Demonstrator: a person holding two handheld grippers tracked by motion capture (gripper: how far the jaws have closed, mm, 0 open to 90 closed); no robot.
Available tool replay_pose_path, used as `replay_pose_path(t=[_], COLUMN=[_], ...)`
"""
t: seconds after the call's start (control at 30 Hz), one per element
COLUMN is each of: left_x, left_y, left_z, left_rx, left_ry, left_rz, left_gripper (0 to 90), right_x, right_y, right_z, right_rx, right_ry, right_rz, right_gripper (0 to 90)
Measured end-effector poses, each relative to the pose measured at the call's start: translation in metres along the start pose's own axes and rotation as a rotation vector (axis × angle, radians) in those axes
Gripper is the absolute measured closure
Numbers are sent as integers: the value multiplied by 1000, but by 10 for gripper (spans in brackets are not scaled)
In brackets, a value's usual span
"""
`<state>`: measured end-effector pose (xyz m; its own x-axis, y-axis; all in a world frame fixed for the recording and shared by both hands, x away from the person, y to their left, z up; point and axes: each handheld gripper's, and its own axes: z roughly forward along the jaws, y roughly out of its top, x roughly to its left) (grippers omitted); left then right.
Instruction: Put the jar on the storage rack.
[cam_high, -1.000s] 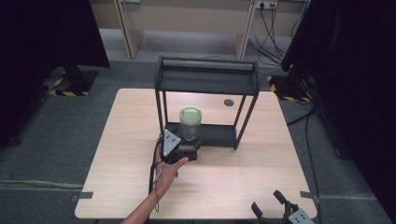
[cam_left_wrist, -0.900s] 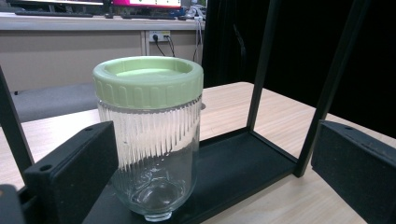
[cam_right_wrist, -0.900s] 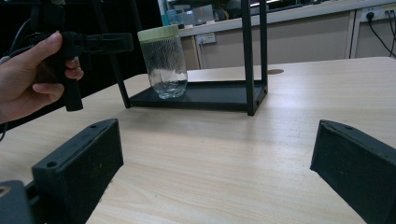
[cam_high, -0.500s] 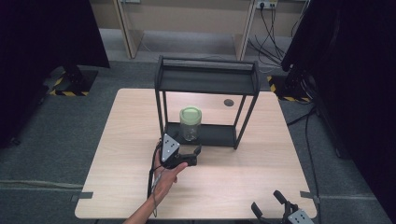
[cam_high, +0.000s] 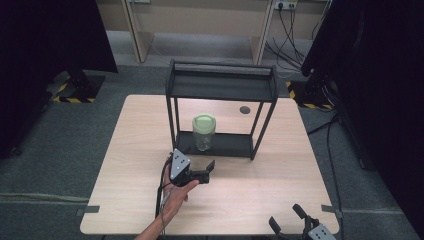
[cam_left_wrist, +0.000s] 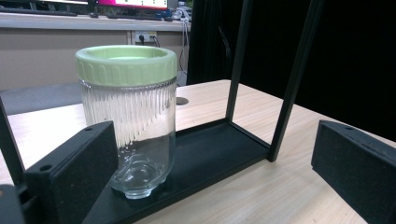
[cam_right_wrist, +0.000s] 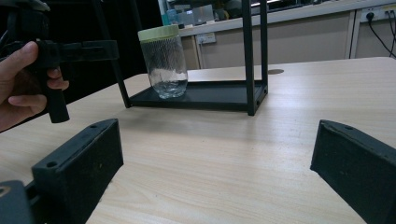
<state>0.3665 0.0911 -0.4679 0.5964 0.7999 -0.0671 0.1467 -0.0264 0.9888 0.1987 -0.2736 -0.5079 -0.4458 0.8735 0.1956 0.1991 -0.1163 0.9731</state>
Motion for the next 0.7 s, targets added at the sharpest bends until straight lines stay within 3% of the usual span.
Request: replay_pose_path(t=[0.7], left_x=[-7], left_y=[-6], left_z=[-14], left_rx=[-11], left_ry=[-32], left_rz=[1], left_gripper=[0], right_x=[0], right_y=[0], right_z=[0], right_rx=[0], right_ry=[-1], right_rz=[2], right_gripper=[23])
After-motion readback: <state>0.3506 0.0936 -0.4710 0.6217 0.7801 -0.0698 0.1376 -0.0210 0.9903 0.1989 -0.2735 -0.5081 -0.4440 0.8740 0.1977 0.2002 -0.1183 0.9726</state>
